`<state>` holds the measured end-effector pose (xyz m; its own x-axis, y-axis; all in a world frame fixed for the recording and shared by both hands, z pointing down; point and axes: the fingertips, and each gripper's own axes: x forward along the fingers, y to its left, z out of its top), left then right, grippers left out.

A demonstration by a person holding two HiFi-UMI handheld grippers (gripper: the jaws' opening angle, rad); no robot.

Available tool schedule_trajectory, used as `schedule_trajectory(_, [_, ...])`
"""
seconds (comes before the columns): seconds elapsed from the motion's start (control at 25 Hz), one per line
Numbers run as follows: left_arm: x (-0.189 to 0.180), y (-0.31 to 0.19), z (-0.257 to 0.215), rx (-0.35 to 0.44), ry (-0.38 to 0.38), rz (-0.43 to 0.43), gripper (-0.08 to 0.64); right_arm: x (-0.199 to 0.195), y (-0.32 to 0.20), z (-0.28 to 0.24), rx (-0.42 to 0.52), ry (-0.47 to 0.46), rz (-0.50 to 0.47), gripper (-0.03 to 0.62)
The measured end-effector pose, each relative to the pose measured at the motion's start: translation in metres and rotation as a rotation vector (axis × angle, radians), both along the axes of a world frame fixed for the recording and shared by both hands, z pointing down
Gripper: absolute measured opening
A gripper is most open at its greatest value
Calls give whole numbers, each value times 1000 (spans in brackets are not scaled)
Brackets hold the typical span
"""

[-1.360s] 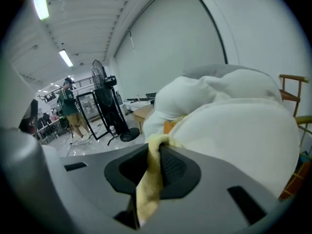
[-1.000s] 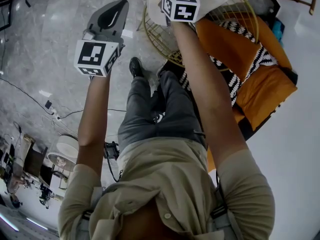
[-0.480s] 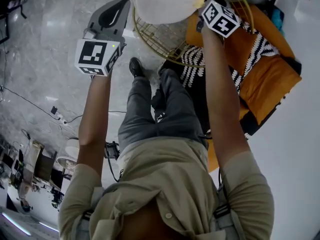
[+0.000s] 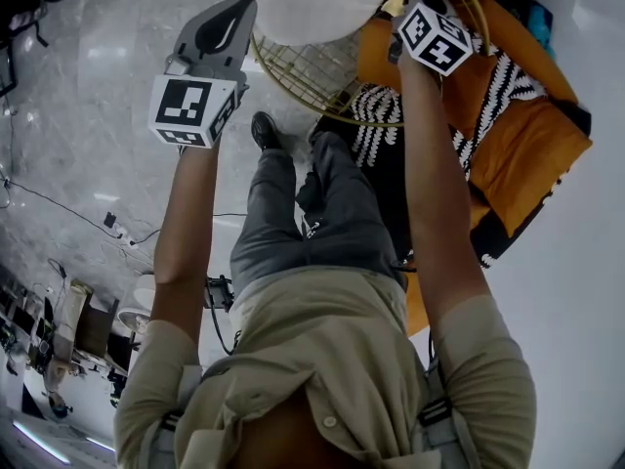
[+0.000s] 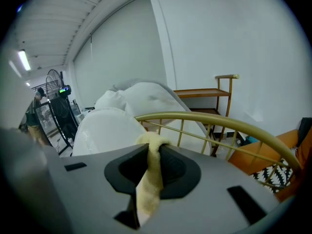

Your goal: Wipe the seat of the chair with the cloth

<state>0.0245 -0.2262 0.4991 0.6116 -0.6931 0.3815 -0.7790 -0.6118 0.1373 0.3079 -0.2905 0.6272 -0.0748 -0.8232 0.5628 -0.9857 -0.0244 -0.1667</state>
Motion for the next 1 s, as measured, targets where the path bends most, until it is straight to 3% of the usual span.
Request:
schedule_trajectory(0.2, [-20, 3, 4, -6, 2, -27, 9, -29, -1, 7, -13, -5, -34, 61])
schedule_trajectory(0.36, [-42, 12, 8, -14, 2, -58, 9, -78, -5, 20, -32, -26, -100, 61])
schedule_trajectory(0.52, [-75, 23, 16, -23, 1, -104, 9, -159, -13, 38, -52, -74, -215, 61])
schedule_trajectory(0.76, [-117, 40, 34, -46, 0, -165, 9, -305, -4, 51, -57, -121, -494, 61])
schedule_trajectory(1.0, [-129, 46, 35, -46, 5, -182, 9, -317, 2, 49, -55, -115, -498, 61])
